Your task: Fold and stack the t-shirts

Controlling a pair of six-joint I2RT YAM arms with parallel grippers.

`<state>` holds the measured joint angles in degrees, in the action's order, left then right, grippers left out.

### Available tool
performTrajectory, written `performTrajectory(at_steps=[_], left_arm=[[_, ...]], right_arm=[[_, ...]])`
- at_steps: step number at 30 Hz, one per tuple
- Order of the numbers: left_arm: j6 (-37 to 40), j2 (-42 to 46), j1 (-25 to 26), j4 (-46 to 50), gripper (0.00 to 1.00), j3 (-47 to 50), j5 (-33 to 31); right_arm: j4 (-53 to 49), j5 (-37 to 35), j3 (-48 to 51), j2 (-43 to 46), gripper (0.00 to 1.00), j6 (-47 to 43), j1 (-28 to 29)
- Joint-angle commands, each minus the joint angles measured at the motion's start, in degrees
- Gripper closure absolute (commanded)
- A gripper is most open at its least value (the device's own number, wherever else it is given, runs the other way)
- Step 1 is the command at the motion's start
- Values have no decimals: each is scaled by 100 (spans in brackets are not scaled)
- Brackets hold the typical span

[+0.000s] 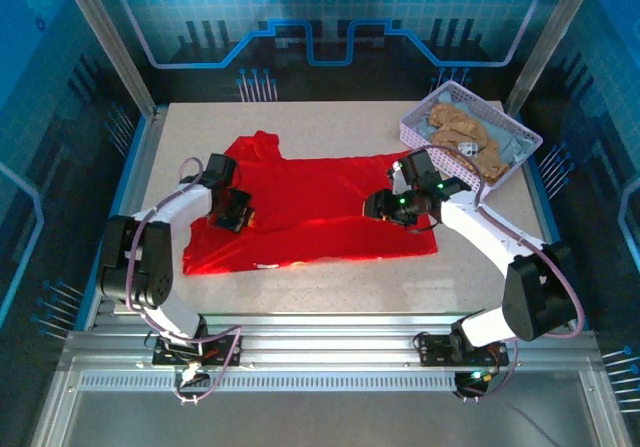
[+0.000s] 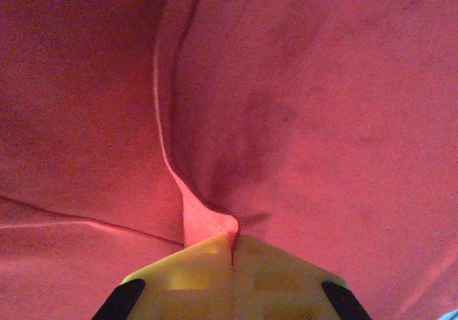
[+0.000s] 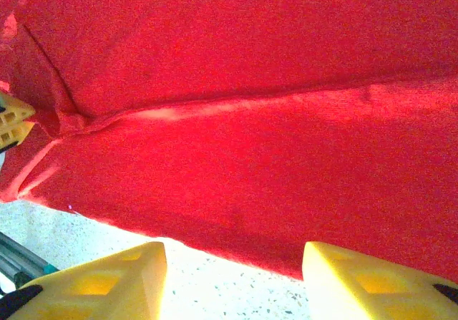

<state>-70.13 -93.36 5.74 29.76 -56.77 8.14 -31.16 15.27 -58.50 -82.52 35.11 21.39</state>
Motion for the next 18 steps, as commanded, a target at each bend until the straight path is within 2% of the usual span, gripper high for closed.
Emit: performTrajectory(at_steps=[1,8,18], left_arm=[[320,-268,67,357,100,-342,-126],[1248,-1124,229,878,100,-1596,-171],[2894,-2494,736,2022,100,-3553,-374]], right_arm=[[44,77,-113,-69,47,49,55],[-4,63,-202,-177,49,57,50],[-97,22,-220,-199,50,57,-2]])
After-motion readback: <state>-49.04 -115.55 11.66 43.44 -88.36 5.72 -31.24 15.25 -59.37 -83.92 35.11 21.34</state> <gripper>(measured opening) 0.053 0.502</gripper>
